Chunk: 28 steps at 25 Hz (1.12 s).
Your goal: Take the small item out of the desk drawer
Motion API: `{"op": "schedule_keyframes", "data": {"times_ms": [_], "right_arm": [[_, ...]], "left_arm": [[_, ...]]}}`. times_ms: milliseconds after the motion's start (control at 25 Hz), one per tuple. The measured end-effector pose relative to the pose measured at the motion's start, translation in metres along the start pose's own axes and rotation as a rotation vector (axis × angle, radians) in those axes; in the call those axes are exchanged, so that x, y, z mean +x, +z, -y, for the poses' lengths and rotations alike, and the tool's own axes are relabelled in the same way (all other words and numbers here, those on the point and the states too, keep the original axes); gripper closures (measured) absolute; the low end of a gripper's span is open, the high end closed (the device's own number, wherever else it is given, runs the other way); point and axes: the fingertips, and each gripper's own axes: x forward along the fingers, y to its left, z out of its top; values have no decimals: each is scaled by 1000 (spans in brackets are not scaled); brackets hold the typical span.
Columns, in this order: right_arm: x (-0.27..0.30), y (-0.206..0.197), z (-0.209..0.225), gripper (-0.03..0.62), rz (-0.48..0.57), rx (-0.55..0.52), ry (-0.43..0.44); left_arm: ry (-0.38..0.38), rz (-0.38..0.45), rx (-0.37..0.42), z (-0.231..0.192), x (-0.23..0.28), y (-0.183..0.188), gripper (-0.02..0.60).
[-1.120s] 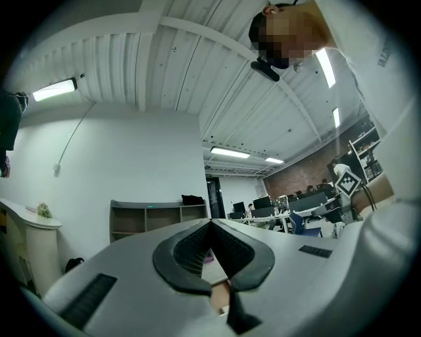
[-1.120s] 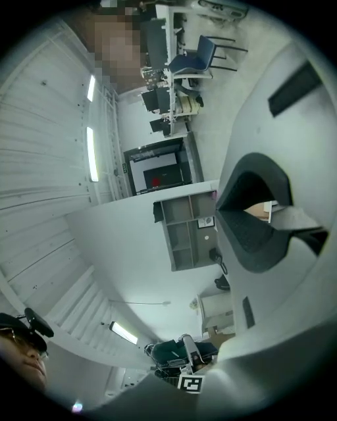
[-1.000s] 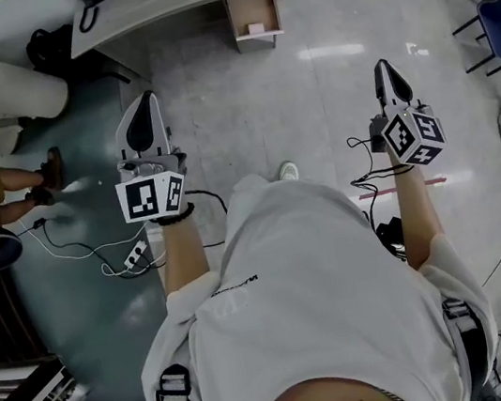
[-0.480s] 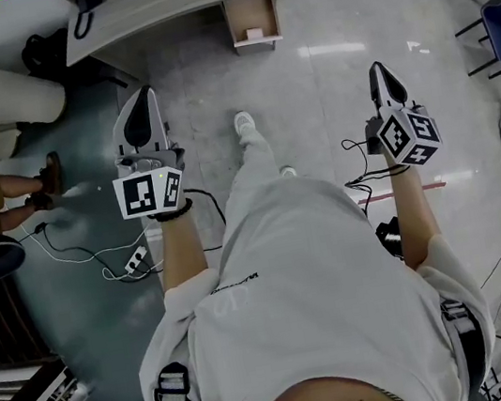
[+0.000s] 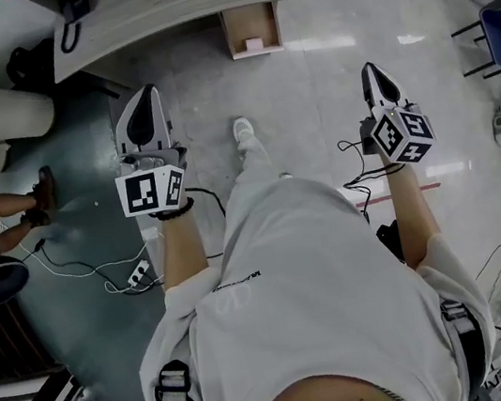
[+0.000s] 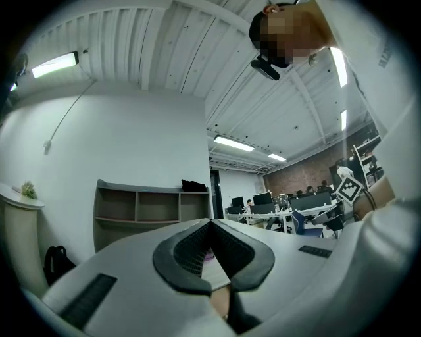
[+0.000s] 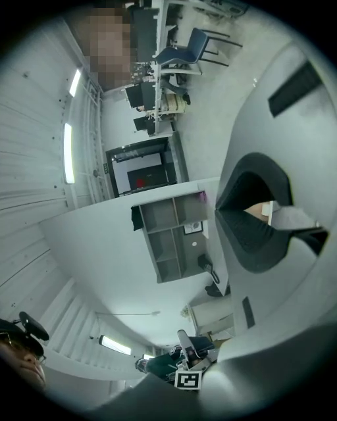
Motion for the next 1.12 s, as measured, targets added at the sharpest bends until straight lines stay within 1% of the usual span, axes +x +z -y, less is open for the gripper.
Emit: {"op": "schedule_keyframes", "data": {"times_ms": [160,320,480,640,800,960,1120], "right_arm": [[51,2,-12,595,-38,-24,18],[102,8,-25,595,-62,-40,31],[152,4,-37,595,-112,-44,36],[196,-8,-50,595,-173,-72,16],[232,-21,-66,595,-219,-51,26],[257,-37,-73,594,-260,-16,33],[283,-63,-71,595,-298,14,44]], "left_arm": [[-20,-27,-5,-26,41,-18,583],[-36,-37,-18,-60,82,-32,583],[-101,-46,-43,-75,128,-49,583],[-182,-63,-79,-78,168,-76,583],[-282,-93,-130,-70,195,-103,583],[-322,-127,-153,-59,216,-133,583],[-355,-192,-192,-45,229,-181,583]]}}
